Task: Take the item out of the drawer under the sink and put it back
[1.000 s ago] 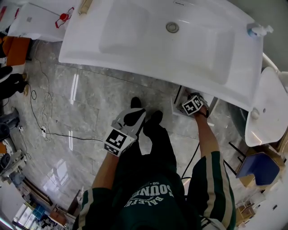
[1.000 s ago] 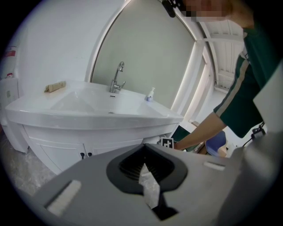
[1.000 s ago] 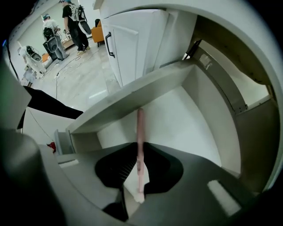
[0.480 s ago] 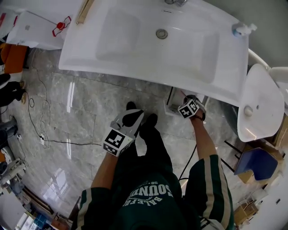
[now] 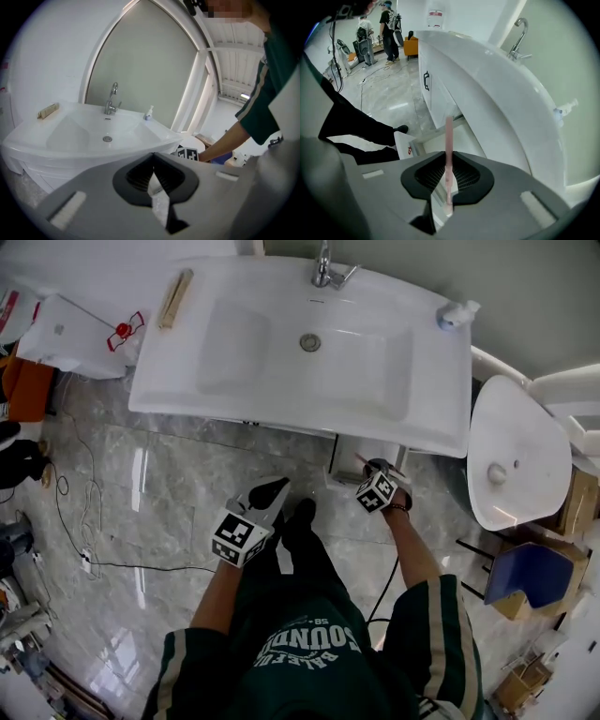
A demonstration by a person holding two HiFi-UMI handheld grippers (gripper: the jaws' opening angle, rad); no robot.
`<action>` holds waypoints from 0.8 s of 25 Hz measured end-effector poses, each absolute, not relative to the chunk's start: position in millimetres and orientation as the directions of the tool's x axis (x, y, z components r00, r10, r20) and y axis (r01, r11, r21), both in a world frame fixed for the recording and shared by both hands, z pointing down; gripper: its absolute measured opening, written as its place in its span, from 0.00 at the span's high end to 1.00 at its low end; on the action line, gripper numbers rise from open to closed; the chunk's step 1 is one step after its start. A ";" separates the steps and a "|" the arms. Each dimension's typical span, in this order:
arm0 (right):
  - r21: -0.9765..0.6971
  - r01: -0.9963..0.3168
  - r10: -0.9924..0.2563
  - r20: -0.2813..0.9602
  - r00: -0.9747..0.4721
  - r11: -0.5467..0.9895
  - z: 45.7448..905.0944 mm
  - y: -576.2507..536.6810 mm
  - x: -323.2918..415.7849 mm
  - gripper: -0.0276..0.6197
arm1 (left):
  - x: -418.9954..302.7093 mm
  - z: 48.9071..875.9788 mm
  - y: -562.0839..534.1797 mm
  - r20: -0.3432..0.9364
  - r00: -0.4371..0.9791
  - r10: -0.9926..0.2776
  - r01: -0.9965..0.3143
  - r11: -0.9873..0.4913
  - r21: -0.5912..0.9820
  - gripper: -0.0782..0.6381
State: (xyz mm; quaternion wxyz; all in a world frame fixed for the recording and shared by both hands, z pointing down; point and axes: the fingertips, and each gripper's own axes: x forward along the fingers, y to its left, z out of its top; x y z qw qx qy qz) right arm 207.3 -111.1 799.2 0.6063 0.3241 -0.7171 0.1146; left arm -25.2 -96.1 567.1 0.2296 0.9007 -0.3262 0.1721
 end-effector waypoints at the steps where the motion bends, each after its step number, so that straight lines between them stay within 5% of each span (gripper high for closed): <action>1: 0.229 -0.610 -0.335 0.940 -0.063 0.758 791.2 -108.8 205.8 0.88 | -23.9 563.2 -95.4 0.455 0.731 -0.508 -0.663 -0.685 0.301 0.82; 20: 0.251 -0.804 -0.682 0.691 -0.241 0.539 584.5 -127.1 183.1 0.88 | -13.4 487.0 -125.9 0.353 0.763 -0.541 -0.627 -0.751 0.204 0.82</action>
